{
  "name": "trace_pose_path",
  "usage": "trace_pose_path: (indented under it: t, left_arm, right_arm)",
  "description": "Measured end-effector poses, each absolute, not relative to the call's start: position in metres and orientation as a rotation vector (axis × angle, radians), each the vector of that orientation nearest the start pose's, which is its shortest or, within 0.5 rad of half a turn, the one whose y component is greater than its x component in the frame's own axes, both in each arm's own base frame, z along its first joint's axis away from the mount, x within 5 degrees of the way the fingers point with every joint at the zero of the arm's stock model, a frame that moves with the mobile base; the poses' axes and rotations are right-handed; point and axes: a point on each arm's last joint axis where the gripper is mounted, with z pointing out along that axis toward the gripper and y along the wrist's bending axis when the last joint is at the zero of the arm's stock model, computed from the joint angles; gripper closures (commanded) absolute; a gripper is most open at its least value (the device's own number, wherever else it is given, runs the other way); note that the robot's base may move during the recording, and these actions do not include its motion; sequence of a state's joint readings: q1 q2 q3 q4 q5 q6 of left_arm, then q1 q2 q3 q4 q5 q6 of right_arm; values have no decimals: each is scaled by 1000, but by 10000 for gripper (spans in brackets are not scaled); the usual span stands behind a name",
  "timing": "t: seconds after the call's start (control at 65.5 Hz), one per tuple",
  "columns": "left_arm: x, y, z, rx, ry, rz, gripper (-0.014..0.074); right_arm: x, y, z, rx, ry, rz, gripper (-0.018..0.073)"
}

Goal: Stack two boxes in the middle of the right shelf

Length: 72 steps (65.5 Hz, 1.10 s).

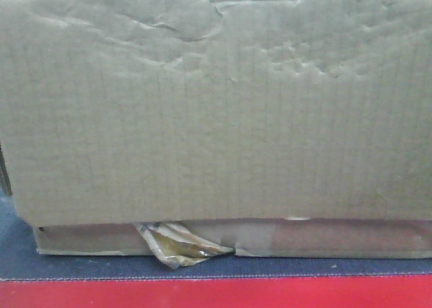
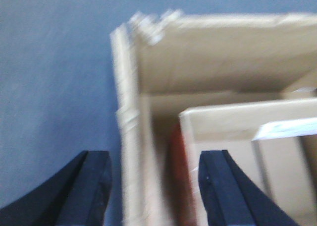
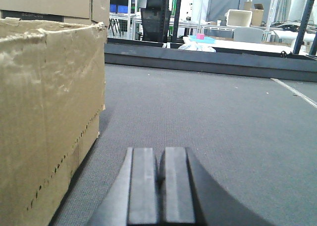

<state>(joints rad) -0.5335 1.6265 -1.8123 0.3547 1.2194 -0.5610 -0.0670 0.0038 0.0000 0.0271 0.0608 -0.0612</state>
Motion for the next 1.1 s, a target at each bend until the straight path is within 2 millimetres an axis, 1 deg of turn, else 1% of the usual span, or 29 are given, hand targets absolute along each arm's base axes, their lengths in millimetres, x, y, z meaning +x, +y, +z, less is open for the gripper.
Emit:
trace_pose_path:
  t: [0.183,0.351,0.58,0.703,1.1]
  left_arm:
    - [310,-133,394,-58,2542,10,288]
    - [307,-137,373,-44,2638,-30,288]
    - [303,-137,350,-34,2718,-8,288]
    - [301,-138,344,-36,2744,-20,288]
    - [301,-138,344,-37,2746,-22,288]
  right_arm:
    - [57,-4,207,24,1549,-79,720]
    - [57,-4,207,24,1549,-79,720]
    - [57,-4,207,24,1549,-79,720]
    - [57,-4,207,24,1549,-79,720]
    - [57,-4,207,24,1549,-79,720]
